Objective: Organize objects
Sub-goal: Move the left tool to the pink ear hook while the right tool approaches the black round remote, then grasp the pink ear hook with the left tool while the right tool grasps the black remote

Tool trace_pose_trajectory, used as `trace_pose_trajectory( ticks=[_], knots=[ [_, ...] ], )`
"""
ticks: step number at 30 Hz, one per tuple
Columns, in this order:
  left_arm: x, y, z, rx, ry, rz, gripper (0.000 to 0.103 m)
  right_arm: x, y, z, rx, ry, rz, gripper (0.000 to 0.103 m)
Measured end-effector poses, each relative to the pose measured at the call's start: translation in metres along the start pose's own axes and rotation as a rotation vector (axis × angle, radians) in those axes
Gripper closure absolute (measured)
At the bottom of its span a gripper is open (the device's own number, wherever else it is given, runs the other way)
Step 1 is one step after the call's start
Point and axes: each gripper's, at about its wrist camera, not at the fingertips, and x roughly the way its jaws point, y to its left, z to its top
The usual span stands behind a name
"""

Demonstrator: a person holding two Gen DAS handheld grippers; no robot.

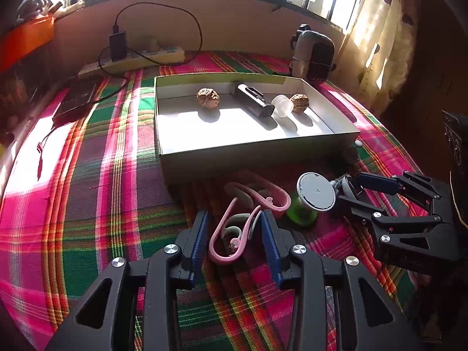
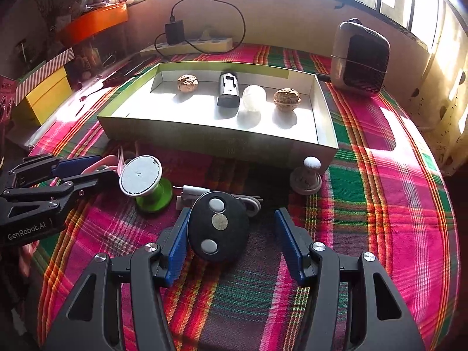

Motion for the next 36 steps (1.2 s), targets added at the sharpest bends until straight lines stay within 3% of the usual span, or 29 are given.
trace_pose_trajectory(
  ticks=[5,14,36],
  knots=[
    [-0.0001,-0.0003,0.0000,-0.002,0.000,-0.002,0.069,-0.0011,-0.0043,-0.0007,0.013,-0.002,0.006,0.047],
    [-0.0003,-0.0006,-0.0003,0.002,0.000,0.002,0.069,-0.0033,-0.0106,-0.0015,0.044,-0.015,0.023,0.062],
    [-0.0013,0.0070,-0.0003,-0.024,-0.003,0.017,0.081,-0.0030,-0.0109,-0.0012,0.047,-0.015,0.028,0.062]
  ],
)
